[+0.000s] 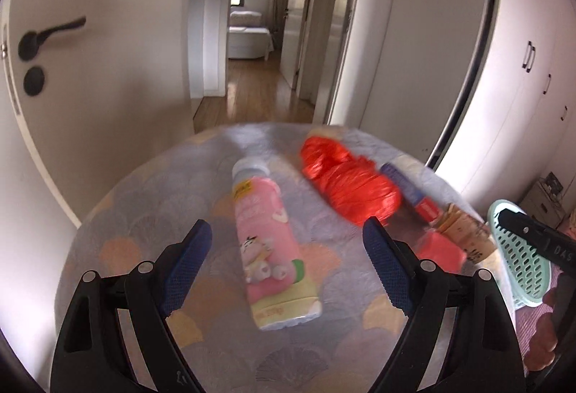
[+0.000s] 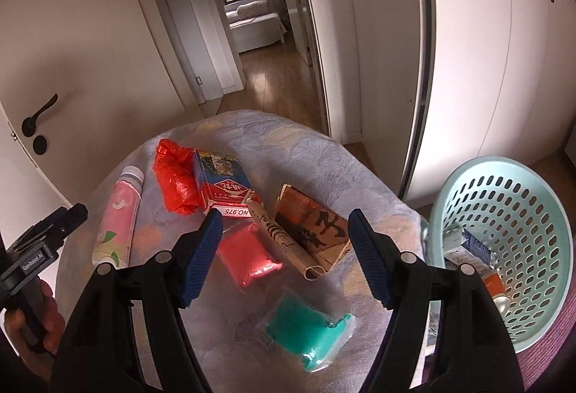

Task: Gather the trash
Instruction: 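Grasp the pink yogurt bottle with the left tool while the right tool grasps the blue-red box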

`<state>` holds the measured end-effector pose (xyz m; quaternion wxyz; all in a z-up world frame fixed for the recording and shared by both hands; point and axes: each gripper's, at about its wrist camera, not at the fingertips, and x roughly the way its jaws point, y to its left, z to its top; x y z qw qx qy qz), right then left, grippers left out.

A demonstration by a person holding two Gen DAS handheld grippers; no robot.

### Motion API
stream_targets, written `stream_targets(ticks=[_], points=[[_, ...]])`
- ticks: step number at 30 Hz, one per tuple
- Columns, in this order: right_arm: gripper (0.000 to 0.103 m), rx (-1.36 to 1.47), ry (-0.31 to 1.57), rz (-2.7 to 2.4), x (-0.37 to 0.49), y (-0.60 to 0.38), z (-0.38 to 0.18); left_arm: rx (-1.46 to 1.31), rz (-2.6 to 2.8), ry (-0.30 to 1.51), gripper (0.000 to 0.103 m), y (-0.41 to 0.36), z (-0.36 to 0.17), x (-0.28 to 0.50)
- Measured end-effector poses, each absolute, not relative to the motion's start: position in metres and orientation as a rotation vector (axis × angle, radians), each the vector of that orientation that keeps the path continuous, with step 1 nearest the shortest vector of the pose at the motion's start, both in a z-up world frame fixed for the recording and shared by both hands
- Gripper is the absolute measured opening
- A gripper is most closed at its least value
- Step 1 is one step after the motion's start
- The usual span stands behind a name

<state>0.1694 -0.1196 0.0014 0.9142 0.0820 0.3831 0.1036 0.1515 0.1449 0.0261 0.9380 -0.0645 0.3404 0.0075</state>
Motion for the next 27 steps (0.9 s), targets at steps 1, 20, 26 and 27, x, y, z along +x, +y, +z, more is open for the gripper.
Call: stream_targets(ticks=[1, 20, 26, 27], points=[[0.068, 0.167, 0.798, 0.224, 0.174, -0.116, 0.000, -0.140, 0.016, 0.712, 0.083, 0.148, 0.020, 0.155], [0.065, -0.149, 0.880, 0.215, 0.237, -0.018, -0.036, -0.258, -0.034, 0.795, 0.067, 0.169, -0.026, 0.172], [0.035, -0.148, 0.874, 0.198, 0.245, -0.016, -0.043, -0.235, -0.038, 0.813, 0.066, 0.161, -0.031, 0.172], [0.026, -0.137, 0.868, 0.202, 0.244, -0.016, -0.043, -0.231, -0.038, 0.811, 0.065, 0.159, -0.031, 0.174]])
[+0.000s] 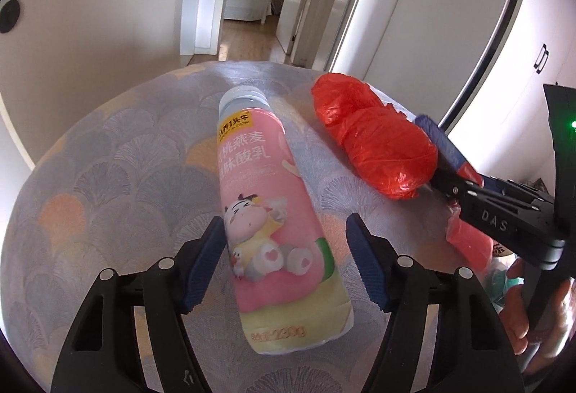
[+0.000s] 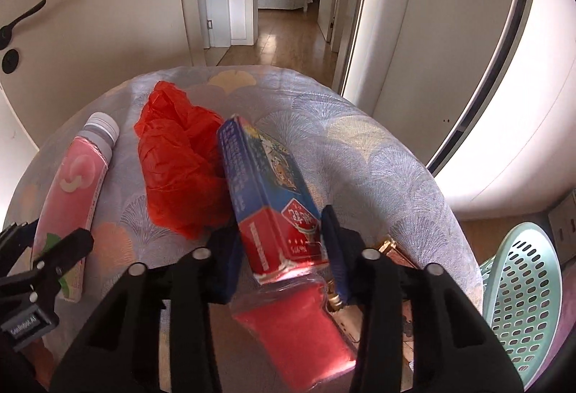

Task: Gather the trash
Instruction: 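Grasp the pink yogurt bottle with the left tool while the right tool grasps the blue-red box, then carry the pink bottle and blue-red box over the teal basket and open both tools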

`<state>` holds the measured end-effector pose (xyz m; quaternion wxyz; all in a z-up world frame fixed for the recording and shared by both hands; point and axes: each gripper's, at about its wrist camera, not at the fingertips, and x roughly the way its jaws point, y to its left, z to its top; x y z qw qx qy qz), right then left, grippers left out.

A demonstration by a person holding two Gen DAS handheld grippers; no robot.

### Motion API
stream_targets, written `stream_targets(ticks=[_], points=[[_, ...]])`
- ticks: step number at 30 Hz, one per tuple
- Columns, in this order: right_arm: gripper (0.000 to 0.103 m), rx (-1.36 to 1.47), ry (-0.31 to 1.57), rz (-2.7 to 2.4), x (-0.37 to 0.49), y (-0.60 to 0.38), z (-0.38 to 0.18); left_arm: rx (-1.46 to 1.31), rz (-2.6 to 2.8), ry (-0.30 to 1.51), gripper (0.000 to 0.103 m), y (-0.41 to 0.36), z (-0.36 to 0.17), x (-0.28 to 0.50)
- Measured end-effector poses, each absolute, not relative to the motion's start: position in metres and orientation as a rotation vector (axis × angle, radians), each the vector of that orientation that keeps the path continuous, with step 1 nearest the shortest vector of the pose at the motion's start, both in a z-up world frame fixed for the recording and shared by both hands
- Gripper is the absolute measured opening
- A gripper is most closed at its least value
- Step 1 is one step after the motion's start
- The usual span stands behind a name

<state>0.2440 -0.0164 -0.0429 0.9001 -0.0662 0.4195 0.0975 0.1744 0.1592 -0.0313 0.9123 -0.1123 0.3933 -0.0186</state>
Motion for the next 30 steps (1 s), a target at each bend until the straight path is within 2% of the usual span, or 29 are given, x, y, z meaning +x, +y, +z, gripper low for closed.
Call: stream_targets(ticks=[1, 3, 13, 30], points=[[0.020, -0.126, 0.865, 0.206, 0.245, -0.016, -0.044, -0.225, -0.035, 0.808, 0.064, 0.158, -0.031, 0.173], [0.015, -0.101, 0.860, 0.212, 0.244, -0.018, -0.042, -0.214, -0.026, 0.813, 0.058, 0.155, -0.031, 0.172], [0.014, 0.020, 0.758, 0.215, 0.228, -0.040, -0.012, -0.294, -0.036, 0.746, 0.049, 0.165, -0.019, 0.163], [0.014, 0.124, 0.642, 0.217, 0.171, -0.088, 0.033, -0.270, -0.158, 0.625, 0.048, 0.130, 0.020, 0.133]])
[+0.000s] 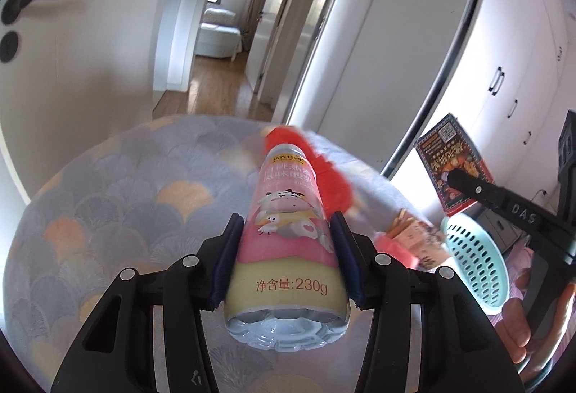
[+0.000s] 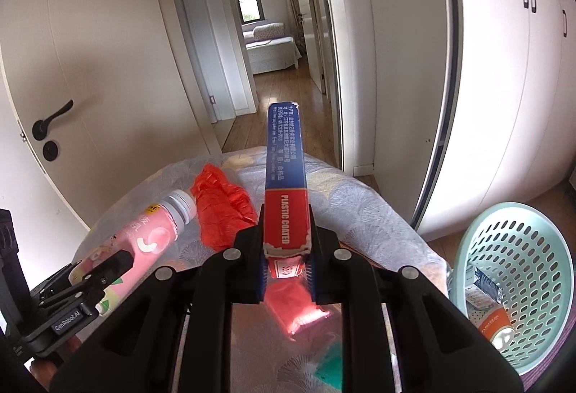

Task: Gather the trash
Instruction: 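Carry the pink bottle and blue-red box over the teal basket and open both tools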

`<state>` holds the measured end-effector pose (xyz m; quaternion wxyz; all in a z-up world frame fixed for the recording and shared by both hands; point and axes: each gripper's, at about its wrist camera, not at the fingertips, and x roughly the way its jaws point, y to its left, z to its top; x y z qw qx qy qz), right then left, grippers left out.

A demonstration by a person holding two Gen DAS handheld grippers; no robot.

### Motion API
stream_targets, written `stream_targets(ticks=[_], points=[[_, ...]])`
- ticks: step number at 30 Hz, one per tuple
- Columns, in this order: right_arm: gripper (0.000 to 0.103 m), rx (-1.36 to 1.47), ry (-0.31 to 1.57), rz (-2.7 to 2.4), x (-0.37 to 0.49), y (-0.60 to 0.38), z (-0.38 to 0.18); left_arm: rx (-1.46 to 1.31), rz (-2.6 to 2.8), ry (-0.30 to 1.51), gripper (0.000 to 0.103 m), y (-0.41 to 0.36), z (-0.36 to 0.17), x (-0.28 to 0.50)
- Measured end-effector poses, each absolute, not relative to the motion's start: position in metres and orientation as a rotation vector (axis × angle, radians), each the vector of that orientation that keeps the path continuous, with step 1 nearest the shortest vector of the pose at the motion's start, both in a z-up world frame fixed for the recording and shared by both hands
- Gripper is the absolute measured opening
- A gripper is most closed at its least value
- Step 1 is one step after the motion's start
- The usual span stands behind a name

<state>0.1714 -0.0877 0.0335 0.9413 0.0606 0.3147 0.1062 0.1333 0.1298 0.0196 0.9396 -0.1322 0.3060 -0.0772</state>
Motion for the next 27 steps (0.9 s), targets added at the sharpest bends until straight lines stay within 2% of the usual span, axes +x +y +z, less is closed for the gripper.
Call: stream_targets(ticks=[11, 18, 27], points=[[0.015, 0.186, 0.557, 0.105, 0.137, -0.150, 0.052, -0.246, -0.313, 0.541, 0.048, 0.081, 0.067, 0.108], [0.014, 0.254, 0.534, -0.046, 0.123, -0.229, 0.062, -0.163, -0.529, 0.529, 0.048, -0.006, 0.088, 0.125], [0.014, 0.364, 0.613, -0.248, 0.117, -0.326, 0.030, -0.084, -0.726, 0.657, 0.048, -0.142, 0.060, 0.171]])
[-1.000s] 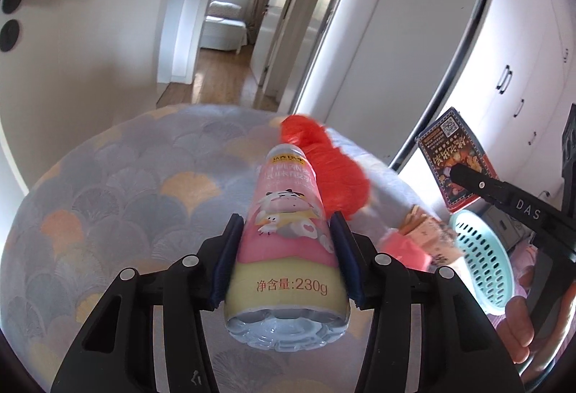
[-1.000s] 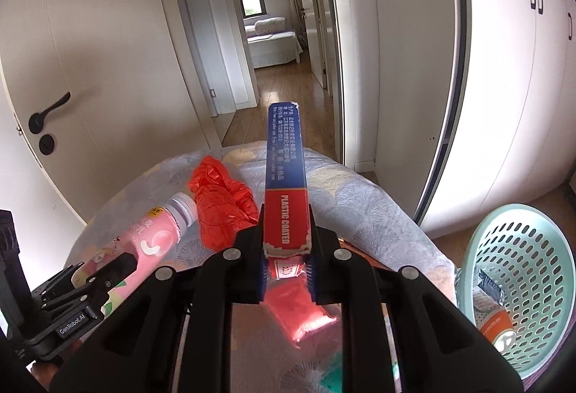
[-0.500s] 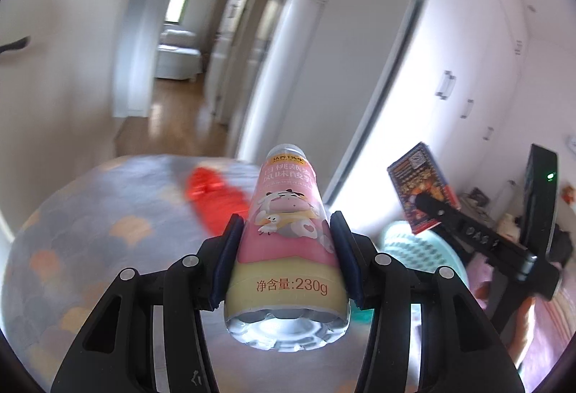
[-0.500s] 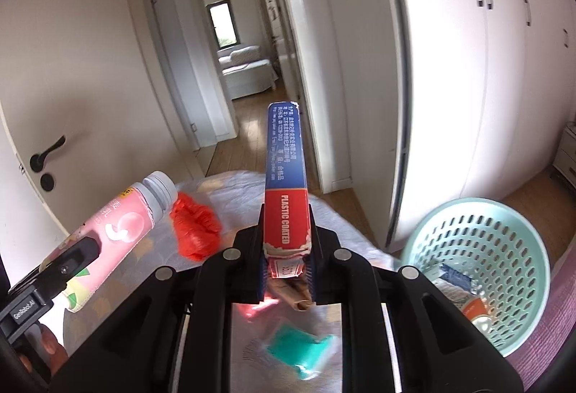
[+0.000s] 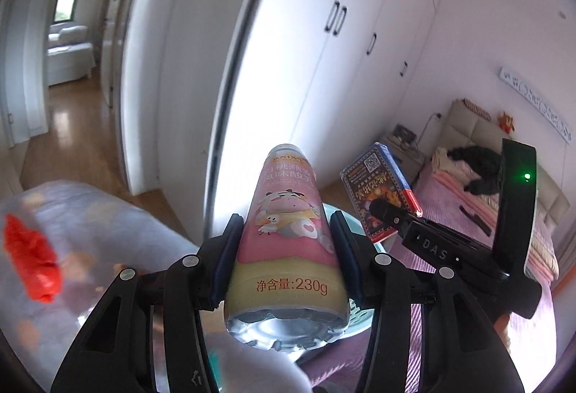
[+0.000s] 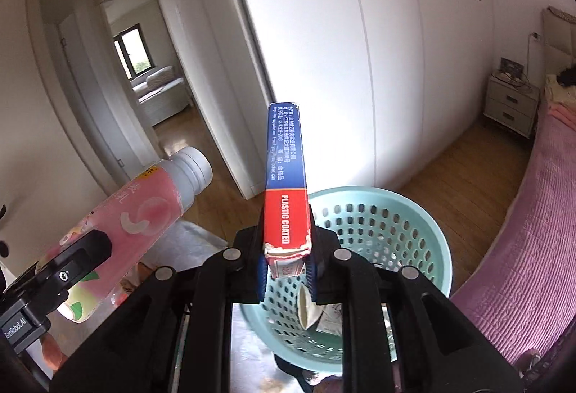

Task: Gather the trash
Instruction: 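Carry the pink bottle and blue-red box over the teal basket and open both tools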

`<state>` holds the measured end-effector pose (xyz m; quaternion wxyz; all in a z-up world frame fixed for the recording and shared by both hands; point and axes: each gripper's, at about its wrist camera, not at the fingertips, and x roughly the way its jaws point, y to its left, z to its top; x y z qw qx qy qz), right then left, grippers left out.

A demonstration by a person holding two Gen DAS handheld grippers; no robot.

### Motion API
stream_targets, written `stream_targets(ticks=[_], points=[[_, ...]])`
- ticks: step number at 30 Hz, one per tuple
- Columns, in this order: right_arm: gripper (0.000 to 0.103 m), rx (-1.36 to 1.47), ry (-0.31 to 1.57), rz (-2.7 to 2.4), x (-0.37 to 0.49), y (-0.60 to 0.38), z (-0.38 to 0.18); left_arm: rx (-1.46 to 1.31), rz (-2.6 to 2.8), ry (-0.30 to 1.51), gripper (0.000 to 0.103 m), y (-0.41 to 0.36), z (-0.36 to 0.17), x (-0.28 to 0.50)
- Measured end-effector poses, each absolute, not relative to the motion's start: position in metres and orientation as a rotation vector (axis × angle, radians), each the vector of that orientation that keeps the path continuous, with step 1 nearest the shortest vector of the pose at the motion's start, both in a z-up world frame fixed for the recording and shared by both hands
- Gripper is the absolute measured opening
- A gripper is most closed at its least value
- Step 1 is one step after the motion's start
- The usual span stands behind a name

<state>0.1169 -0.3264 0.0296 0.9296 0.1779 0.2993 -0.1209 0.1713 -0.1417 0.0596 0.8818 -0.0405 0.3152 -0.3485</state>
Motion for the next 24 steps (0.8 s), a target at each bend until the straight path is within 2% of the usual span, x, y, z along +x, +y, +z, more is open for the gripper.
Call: stream_targets(ticks=[8, 14, 15, 16, 17, 19, 20, 22, 24], points=[[0.015, 0.441, 0.766, -0.373, 0.136, -0.377, -0.039, -0.027, -0.704, 0.805, 0.048, -0.204, -0.001, 0.216], [0.015, 0.486, 0.832, -0.372, 0.141, -0.390, -0.073, 0.024, -0.682, 0.819, 0.049, -0.223, -0.025, 0.226], [0.016, 0.483, 0.844, -0.375, 0.141, -0.389, -0.076, 0.024, -0.678, 0.815, 0.055, -0.223, -0.025, 0.226], [0.020, 0.481, 0.859, -0.380, 0.142, -0.389, -0.079, 0.023, -0.673, 0.812, 0.063, -0.221, -0.023, 0.225], [0.025, 0.480, 0.876, -0.386, 0.143, -0.390, -0.081, 0.017, -0.673, 0.801, 0.063, -0.217, -0.021, 0.223], [0.047, 0.484, 0.858, -0.402, 0.136, -0.388, -0.080, 0.006, -0.680, 0.781, 0.064, -0.207, -0.012, 0.217], [0.052, 0.481, 0.844, -0.406, 0.132, -0.386, -0.078, -0.006, -0.685, 0.769, 0.066, -0.200, -0.008, 0.214], [0.054, 0.485, 0.833, -0.386, 0.127, -0.383, -0.074, -0.027, -0.692, 0.745, 0.072, -0.190, 0.000, 0.205], [0.054, 0.481, 0.820, -0.367, 0.122, -0.376, -0.066, -0.030, -0.681, 0.716, 0.072, -0.181, 0.009, 0.195]])
